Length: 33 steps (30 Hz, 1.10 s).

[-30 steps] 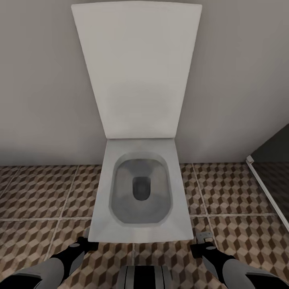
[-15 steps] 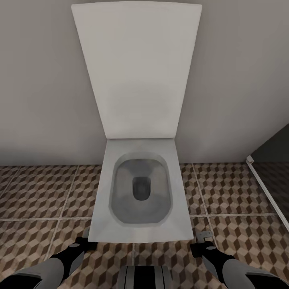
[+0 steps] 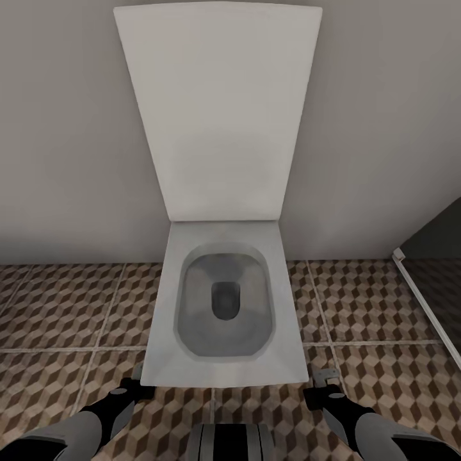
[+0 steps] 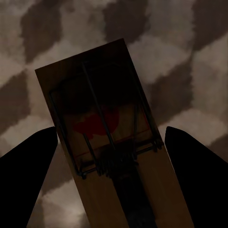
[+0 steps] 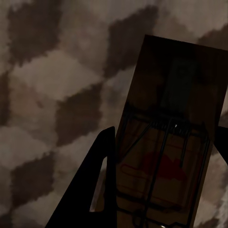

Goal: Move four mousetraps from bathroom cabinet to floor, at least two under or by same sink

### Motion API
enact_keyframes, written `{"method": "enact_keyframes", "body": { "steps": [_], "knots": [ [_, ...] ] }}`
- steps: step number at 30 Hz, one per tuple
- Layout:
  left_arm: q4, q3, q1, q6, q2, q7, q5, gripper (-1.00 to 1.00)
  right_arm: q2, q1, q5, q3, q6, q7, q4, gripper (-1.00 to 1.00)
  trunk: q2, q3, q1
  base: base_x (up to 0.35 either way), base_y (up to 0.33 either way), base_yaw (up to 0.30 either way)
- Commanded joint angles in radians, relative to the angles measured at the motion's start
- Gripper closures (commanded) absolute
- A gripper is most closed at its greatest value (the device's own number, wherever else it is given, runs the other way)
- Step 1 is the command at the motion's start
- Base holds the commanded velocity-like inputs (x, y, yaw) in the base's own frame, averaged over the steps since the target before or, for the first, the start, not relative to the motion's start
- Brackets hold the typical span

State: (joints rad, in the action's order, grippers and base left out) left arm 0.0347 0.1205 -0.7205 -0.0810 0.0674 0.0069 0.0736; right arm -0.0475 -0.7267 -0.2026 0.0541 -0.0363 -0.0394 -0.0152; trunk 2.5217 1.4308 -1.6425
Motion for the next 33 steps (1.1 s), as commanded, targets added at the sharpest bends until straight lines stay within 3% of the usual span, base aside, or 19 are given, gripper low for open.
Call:
{"method": "enact_keyframes", "body": {
  "steps": [1,32,33],
  "knots": [
    [-0.001,0.008,0.000,-0.003,0.000,0.000,0.008,1.00,0.000,-0.001,-0.008,0.006,-0.004,-0.001,-0.002,1.00,0.000,0.001,0.000,0.000,0.000,0.000],
    [0.000,0.008,0.000,-0.003,-0.001,-0.001,0.008,1.00,0.000,-0.001,-0.008,0.006,-0.005,-0.002,-0.002,1.00,0.000,0.001,0.000,0.000,0.000,0.000],
    [0.000,0.008,0.000,-0.003,-0.001,-0.001,0.008,1.00,0.000,-0.001,-0.007,0.006,-0.006,-0.003,-0.002,-1.00,0.000,0.001,0.000,0.000,0.000,0.000]
  ]
}}
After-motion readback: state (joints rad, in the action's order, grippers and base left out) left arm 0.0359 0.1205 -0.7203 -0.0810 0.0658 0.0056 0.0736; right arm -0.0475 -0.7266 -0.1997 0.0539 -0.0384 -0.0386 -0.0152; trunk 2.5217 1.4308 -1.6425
